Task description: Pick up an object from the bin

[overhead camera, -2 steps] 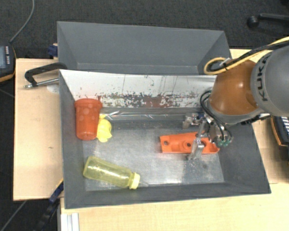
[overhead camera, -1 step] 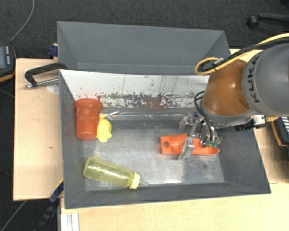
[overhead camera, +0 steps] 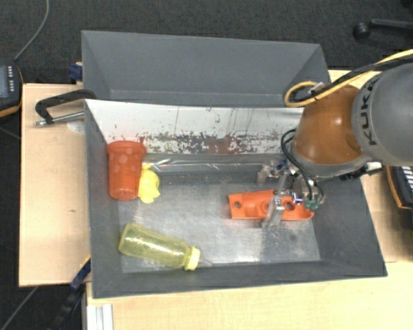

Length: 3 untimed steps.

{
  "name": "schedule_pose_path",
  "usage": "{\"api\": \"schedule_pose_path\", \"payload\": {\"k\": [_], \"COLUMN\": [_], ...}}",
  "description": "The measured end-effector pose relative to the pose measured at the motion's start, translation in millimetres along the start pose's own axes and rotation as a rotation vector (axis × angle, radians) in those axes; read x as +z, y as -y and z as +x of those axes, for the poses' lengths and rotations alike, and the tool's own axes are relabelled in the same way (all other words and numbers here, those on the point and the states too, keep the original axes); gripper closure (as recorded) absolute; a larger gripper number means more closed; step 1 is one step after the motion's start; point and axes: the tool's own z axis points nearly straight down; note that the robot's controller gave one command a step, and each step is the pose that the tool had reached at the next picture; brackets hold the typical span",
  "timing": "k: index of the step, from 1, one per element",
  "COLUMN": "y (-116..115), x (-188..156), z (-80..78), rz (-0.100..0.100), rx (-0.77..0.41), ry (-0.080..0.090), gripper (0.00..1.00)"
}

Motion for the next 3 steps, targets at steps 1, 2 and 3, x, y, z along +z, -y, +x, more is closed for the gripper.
{"api": "schedule_pose_path", "payload": {"k": [1,2,3], "y": [-11.0,-10.5,-10.5], "x": [-2.5,-2.5,-4.4], "z": [3.6,3.6,4.0], "rz": [-0.003,-0.002,-0.002], "rx": [0.099,0.1,0.1], "ry": [-0.003,-0.003,-0.003], "gripper": [1.0,1.0,1.0]}}
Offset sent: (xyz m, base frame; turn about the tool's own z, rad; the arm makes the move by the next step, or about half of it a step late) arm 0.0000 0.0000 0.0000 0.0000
